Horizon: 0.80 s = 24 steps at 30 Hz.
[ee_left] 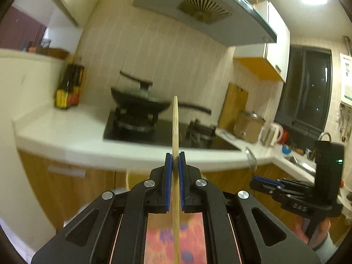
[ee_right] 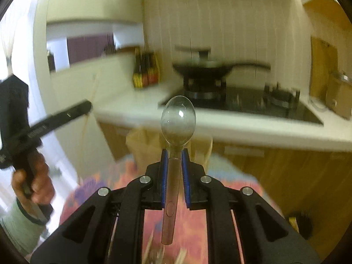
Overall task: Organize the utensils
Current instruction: 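Lift the chopstick and spoon and carry both tools over the beige basket, then open the left tool over the basket while the right tool releases its spoon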
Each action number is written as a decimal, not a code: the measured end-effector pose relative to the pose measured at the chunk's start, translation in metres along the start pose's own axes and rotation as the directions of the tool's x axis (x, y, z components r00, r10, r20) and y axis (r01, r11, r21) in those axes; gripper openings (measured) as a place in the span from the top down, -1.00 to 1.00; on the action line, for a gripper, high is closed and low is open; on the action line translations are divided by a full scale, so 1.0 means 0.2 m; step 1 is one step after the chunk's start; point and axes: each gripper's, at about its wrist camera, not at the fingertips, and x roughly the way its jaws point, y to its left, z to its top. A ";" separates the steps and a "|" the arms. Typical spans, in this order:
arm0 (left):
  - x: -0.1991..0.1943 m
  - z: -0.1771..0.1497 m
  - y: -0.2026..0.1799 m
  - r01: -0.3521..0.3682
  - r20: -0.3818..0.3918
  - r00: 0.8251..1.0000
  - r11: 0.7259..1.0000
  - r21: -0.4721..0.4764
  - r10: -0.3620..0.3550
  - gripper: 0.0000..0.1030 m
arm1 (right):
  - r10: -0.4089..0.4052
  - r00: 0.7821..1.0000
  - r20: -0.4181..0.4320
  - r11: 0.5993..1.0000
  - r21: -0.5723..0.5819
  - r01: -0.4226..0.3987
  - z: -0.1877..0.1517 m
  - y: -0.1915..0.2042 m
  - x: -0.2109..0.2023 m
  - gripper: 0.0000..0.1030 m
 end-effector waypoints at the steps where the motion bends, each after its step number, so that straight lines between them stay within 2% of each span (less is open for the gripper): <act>1: 0.03 0.03 0.01 0.000 0.015 1.000 1.000 0.000 0.000 0.92 | -0.009 0.999 0.031 1.000 -0.004 0.009 0.04 0.00 0.02 0.81; 4: 0.13 0.10 0.03 -0.019 0.064 0.998 1.000 0.009 0.018 0.92 | -0.050 0.993 0.110 0.999 0.004 0.050 0.17 -0.01 0.11 0.81; 7: 0.26 0.13 0.06 -0.062 0.095 0.994 0.998 0.027 0.059 0.92 | -0.090 0.979 0.180 0.996 0.021 0.088 0.23 -0.04 0.22 0.81; 9: 0.35 0.13 0.07 -0.091 0.100 0.991 0.995 0.048 0.086 0.92 | -0.120 0.973 0.199 0.993 0.033 0.115 0.23 -0.06 0.29 0.81; 15: 0.55 0.06 0.13 -0.186 0.103 0.979 0.978 0.094 0.176 0.92 | -0.172 0.963 0.208 0.985 0.052 0.165 0.22 -0.11 0.51 0.81; 24: 0.59 -0.06 0.26 -0.210 0.079 0.975 0.978 0.021 0.207 0.89 | -0.222 0.953 0.206 0.975 0.029 0.221 0.07 -0.15 0.62 0.80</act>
